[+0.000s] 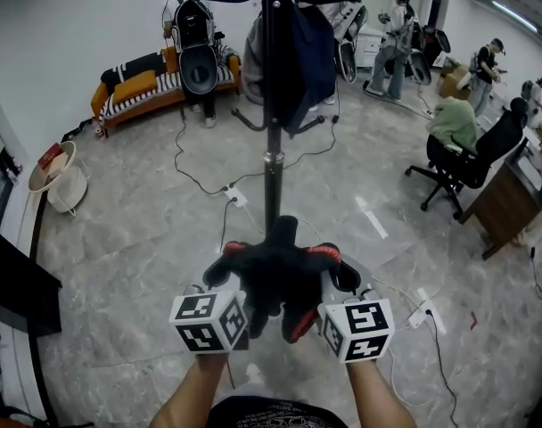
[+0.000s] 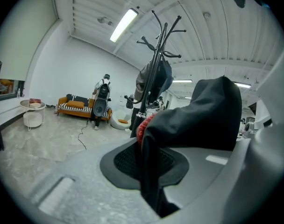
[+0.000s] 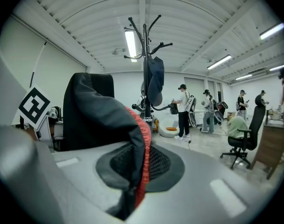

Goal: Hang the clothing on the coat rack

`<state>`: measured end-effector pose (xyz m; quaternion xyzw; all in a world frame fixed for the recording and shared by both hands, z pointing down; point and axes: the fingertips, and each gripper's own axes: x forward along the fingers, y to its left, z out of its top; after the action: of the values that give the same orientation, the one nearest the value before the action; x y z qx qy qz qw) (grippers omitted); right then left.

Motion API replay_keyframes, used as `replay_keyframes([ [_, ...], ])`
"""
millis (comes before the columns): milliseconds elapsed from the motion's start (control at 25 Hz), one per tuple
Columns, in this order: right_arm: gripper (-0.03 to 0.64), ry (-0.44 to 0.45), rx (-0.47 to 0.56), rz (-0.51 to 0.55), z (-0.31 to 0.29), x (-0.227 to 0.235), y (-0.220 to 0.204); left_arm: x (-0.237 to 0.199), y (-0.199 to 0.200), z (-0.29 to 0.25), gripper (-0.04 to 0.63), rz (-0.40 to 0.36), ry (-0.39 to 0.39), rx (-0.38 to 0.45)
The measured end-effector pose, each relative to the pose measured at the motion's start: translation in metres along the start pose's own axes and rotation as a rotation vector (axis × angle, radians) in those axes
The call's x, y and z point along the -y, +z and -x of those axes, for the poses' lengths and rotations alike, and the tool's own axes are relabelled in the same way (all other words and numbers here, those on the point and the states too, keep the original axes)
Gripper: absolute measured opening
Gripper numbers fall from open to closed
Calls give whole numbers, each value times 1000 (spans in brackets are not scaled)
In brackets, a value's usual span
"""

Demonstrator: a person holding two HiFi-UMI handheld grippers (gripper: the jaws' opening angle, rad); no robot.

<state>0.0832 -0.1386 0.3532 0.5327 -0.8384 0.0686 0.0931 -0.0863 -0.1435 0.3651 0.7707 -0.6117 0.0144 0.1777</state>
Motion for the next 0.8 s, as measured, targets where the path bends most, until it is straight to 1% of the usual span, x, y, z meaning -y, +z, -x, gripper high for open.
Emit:
replay_keyframes([
  [280,25,-60,-6,-21,-31,5,9,-18,12,-29,32,-6,-54,-14],
  [560,25,-123,-6,-44,-49,11,9,-31,16,-50,32,-20,-107,-27],
  [720,25,-147,-6,-43,-54,13,8,-32,14,-57,32,-19,-132,-31],
  [800,25,-144,-5,-41,-60,14,13,-34,18,-61,32,-18,-132,-28],
])
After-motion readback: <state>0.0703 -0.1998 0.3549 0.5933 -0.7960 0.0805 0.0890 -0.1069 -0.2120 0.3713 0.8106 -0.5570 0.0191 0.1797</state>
